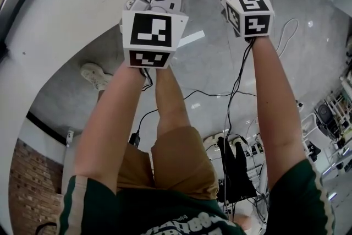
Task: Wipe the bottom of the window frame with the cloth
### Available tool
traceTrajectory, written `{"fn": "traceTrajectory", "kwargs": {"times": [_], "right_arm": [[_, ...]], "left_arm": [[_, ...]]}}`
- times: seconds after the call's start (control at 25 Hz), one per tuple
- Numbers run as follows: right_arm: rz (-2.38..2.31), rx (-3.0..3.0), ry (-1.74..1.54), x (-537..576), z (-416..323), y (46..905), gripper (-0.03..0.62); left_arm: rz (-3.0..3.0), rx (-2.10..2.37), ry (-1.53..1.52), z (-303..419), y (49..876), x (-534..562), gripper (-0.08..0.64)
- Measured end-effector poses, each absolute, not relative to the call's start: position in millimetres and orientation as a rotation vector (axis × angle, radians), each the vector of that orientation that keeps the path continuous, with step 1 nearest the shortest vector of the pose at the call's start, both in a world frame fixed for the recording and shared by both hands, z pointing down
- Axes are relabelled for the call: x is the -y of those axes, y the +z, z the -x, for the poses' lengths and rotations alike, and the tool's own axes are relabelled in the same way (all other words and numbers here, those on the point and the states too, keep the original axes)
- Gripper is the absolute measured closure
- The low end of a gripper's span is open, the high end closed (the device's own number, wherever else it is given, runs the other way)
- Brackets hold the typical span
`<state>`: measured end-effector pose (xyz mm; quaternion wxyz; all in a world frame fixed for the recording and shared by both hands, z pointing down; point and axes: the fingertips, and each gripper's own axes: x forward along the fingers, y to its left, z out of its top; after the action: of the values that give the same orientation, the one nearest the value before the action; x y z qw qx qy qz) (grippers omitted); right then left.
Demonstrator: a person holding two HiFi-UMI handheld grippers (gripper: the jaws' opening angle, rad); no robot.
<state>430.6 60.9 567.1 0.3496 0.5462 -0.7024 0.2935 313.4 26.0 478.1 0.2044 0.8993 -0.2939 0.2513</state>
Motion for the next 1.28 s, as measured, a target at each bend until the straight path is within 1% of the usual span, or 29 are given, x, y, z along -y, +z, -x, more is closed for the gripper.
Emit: {"fn": "traceTrajectory", "kwargs": {"times": [0.44,0.64,0.88,1.28], "right_arm": [[-1.415,1.807,0.749,-63.9,-393.6,566.0,0.423],[-1.390,1.814,0.755,-63.4,-360.0,567.6,0.423],[-1.394,1.800,0.763,-66.2,-348.0,573.6,0.422],[-1.383,1.764,0.752,-64.1,-304.0,570.5,0.422]], "left_arm": [[-2.496,0.887,0.683,-264.1,476.7,-24.2,0.551],[-2.480,0.897,0.678,-235.5,478.8,-27.7,0.551],[-2.471,0.909,0.670,-223.6,480.1,-28.8,0.551],[-2.443,0.949,0.692,-148.1,481.5,-29.8,0.551]]}}
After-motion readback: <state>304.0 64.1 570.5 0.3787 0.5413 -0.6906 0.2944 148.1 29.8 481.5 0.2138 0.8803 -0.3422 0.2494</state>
